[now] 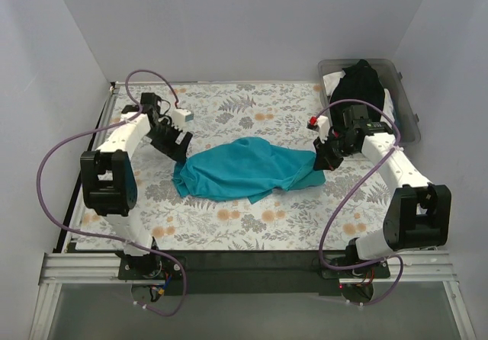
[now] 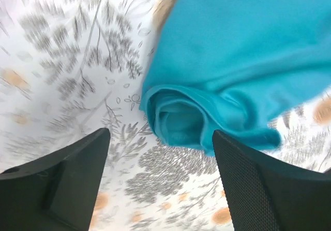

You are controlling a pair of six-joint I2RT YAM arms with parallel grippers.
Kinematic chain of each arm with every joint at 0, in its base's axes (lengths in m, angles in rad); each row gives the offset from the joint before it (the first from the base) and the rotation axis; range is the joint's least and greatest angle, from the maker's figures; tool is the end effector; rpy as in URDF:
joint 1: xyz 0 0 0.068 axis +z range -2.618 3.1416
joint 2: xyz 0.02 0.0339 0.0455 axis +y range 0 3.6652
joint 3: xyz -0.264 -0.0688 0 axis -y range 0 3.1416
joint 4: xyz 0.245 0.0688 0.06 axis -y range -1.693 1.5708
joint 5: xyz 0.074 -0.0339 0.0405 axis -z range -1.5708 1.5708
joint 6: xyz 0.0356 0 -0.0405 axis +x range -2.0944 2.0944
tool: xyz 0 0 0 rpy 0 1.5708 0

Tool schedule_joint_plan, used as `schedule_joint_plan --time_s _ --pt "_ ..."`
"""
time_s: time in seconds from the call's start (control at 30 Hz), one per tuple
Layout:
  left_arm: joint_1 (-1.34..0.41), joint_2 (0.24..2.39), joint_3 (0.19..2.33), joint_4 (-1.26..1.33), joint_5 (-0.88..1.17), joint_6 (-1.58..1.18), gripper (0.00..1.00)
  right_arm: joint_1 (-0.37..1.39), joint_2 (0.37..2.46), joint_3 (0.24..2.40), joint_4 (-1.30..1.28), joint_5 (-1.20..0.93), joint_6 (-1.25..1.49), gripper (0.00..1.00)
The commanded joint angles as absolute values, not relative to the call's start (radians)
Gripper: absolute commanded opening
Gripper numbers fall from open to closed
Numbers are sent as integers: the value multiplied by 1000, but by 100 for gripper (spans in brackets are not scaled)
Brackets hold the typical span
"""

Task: Fold and stack the t-shirts
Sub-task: Flatten the tshirt out

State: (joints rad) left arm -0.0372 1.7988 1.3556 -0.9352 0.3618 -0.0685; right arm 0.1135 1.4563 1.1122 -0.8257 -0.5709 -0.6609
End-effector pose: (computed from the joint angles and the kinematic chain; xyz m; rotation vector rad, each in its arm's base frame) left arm 0.3465 -0.0255 0.2145 0.0058 2.9206 -0.5482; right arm 0.2773 0.0510 0.2539 -1.1032 2.3028 0.5802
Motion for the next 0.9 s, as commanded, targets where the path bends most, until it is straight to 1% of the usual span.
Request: schedule_joint_plan --time_s 0.0,0.1,0.17,0.2,0.27,0.3,0.33,0.37,0.4,0.43,0.63,0.73,0.77,0.87 --pt "-48 1669 1469 -1141 570 99 82 123 1408 1151 -807 -623 -626 1" --pt "-57 1596 1457 -1192 607 168 82 123 1401 1137 -805 -629 -623 1" --pt "-72 1536 1419 -1201 635 260 82 123 1402 1132 -805 -626 -621 1" --pt "-83 1516 1364 -1200 627 294 82 126 1404 1128 -805 -626 -623 1" --pt "-132 1458 1309 -1186 601 404 82 127 1408 1126 -807 -626 -621 1" --pt "-143 1441 1261 -1198 612 478 79 129 1411 1127 -807 -627 -623 1" --pt "-158 1405 1243 -1213 639 592 79 132 1414 1129 -807 -627 -621 1" --pt "-172 1390 1223 -1197 640 616 79 133 1414 1131 -807 -627 -620 1" --pt "-193 1379 1209 -1178 632 624 78 133 1416 1132 -807 -627 -620 1" --pt "-234 1376 1201 -1167 621 638 74 135 1417 1132 -805 -626 -618 1" --pt "-330 1433 1215 -1229 571 827 71 140 1428 1131 -807 -624 -615 1" --pt "-359 1413 1160 -1220 528 925 66 138 1433 1131 -807 -624 -615 1" --pt "-364 1401 1128 -1212 517 952 61 140 1436 1131 -807 -626 -615 1" --pt "-371 1388 1095 -1203 473 1034 54 140 1440 1132 -807 -626 -615 1"
